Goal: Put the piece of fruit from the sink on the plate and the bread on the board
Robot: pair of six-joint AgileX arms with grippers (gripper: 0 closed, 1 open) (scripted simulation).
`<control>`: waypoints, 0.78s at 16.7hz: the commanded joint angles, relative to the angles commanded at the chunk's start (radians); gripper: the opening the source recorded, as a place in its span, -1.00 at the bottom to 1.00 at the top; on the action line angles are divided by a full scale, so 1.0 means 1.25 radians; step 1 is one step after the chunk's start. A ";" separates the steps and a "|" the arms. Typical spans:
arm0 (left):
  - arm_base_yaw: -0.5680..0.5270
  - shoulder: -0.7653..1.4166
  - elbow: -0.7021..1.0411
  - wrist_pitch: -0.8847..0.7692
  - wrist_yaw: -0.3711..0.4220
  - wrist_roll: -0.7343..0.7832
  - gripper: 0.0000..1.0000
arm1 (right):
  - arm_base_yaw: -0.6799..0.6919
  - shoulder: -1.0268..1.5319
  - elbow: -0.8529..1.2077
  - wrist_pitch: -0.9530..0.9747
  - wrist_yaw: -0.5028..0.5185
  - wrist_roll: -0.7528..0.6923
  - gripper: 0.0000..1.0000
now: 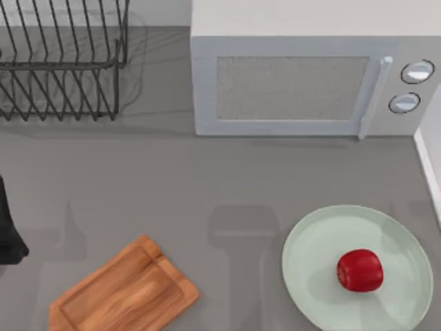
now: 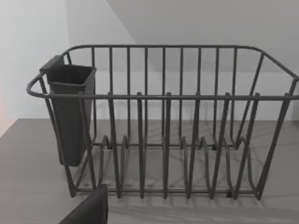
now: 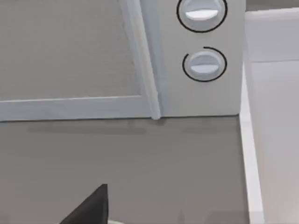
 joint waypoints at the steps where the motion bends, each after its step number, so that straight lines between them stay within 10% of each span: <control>1: 0.000 0.000 0.000 0.000 0.000 0.000 1.00 | -0.024 -0.069 -0.054 0.051 0.000 -0.025 1.00; 13: 0.000 0.000 0.000 0.000 0.000 0.000 1.00 | -0.130 -0.314 -0.278 0.267 0.000 -0.133 1.00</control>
